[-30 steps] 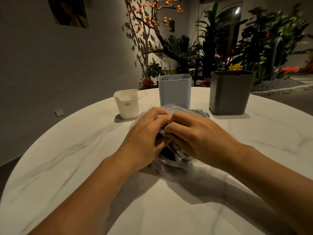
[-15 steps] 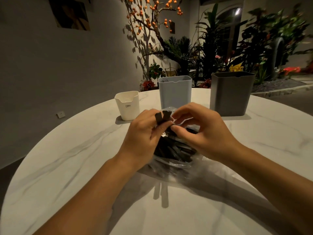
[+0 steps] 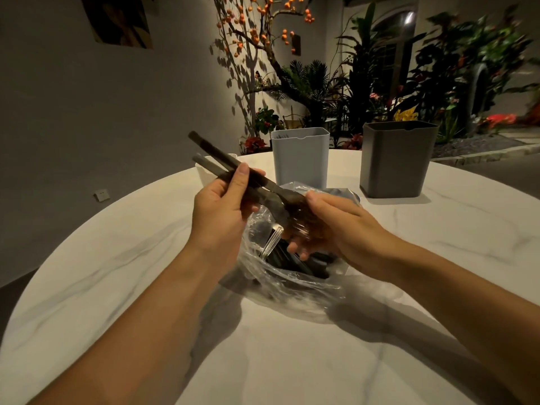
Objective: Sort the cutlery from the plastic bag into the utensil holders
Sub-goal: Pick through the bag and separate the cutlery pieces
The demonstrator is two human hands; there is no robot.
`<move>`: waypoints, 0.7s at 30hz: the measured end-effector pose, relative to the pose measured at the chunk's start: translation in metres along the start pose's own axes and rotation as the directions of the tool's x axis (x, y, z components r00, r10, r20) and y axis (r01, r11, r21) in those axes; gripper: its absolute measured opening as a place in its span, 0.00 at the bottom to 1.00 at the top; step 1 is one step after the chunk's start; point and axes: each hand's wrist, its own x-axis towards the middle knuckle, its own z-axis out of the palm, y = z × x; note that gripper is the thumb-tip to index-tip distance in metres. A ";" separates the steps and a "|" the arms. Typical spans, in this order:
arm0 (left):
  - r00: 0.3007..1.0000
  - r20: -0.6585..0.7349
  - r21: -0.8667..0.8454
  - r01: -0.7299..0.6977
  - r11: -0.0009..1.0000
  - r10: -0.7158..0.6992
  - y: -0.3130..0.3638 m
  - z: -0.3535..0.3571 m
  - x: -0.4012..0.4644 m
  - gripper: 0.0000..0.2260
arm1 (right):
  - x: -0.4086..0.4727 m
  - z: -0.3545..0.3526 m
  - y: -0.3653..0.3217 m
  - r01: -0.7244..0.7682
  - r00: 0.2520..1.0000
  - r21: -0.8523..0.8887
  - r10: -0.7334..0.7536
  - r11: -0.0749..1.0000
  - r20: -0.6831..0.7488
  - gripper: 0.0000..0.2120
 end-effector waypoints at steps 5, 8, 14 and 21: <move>1.000 0.004 0.040 -0.004 0.999 0.004 -0.006 -0.002 0.000 0.09 | 0.001 0.006 -0.003 -0.136 0.991 0.206 0.132 0.969 0.033 0.18; 1.000 -0.013 0.105 -0.026 0.994 0.027 -0.008 -0.001 -0.001 0.09 | 0.002 0.004 -0.004 -0.170 0.985 0.274 0.164 0.947 0.048 0.16; 0.999 0.023 0.172 -0.034 0.984 0.030 -0.010 0.004 -0.006 0.13 | 0.007 0.003 0.002 -0.102 0.976 0.289 0.152 0.952 -0.157 0.12; 0.997 0.060 0.140 0.030 0.990 -0.039 -0.012 0.001 -0.002 0.09 | 0.004 0.006 0.001 0.085 0.948 -0.015 -0.085 0.996 -0.308 0.12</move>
